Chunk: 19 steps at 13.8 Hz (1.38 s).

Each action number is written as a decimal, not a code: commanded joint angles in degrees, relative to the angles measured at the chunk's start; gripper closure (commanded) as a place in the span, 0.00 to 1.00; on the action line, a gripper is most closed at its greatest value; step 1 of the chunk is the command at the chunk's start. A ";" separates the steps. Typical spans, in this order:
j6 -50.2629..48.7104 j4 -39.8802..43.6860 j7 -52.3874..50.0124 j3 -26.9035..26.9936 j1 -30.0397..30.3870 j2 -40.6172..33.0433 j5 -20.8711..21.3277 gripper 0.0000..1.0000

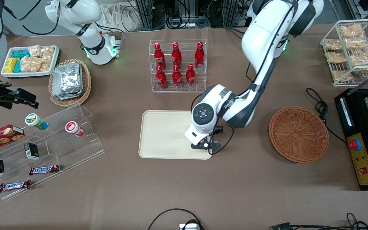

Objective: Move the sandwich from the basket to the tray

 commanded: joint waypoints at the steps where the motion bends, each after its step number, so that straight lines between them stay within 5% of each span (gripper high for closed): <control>1: -0.47 -6.94 -0.37 -0.26 2.02 -7.87 -0.34 0.00; 10: 12.46 -39.64 1.20 0.00 7.90 -35.83 -2.63 0.00; 19: -6.42 -33.79 24.13 0.00 21.25 -42.18 -5.44 0.00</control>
